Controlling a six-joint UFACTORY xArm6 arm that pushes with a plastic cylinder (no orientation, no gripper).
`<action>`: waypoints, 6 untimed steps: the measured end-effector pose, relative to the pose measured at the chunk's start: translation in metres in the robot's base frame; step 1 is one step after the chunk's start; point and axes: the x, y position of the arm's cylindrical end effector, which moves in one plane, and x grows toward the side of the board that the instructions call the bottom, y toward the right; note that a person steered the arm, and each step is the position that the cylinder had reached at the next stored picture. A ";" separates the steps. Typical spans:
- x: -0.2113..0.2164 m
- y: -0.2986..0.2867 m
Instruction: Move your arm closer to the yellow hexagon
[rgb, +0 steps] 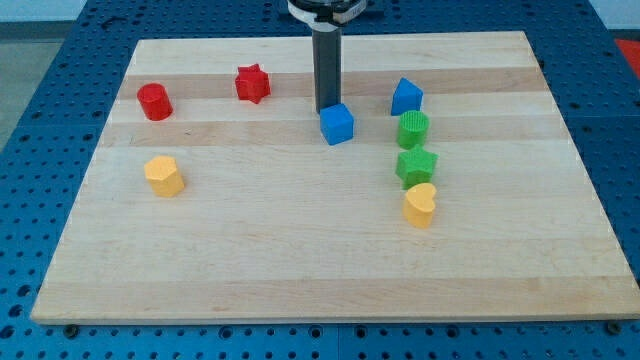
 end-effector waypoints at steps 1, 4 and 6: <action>0.010 0.000; 0.014 0.000; 0.003 -0.053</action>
